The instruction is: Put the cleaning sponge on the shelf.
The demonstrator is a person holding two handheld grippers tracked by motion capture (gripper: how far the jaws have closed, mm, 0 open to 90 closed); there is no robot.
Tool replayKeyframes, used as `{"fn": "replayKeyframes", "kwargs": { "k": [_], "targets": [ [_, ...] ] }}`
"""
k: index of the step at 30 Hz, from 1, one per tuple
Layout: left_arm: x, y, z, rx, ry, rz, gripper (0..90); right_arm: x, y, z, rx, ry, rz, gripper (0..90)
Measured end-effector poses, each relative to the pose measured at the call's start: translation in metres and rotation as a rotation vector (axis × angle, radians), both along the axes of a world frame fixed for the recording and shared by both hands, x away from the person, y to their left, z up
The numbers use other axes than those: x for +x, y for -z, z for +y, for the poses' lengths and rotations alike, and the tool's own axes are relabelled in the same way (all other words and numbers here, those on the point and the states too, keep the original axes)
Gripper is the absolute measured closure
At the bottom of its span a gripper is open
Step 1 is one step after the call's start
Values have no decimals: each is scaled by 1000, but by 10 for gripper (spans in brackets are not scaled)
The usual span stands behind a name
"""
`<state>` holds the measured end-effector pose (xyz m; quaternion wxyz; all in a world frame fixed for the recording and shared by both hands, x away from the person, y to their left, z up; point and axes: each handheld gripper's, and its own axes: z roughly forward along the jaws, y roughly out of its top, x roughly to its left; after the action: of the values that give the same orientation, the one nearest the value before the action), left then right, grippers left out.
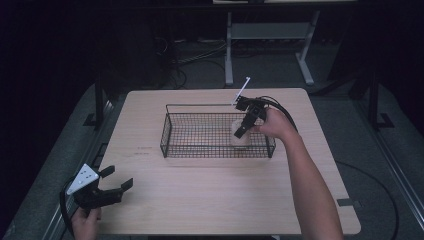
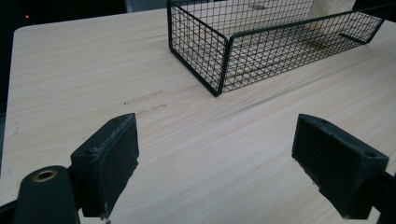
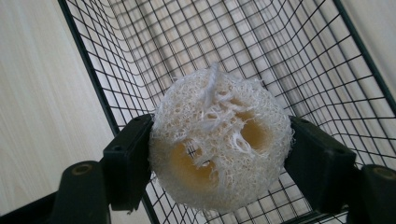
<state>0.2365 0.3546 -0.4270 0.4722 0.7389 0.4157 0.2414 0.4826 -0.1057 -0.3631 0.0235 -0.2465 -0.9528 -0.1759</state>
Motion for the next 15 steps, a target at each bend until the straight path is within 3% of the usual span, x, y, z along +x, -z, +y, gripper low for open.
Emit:
{"fn": "replayKeyframes", "kwargs": {
  "k": [15],
  "targets": [
    [0, 0, 0, 1, -2, 3, 139, 2, 15, -4, 11, 12, 12, 277]
  ]
}}
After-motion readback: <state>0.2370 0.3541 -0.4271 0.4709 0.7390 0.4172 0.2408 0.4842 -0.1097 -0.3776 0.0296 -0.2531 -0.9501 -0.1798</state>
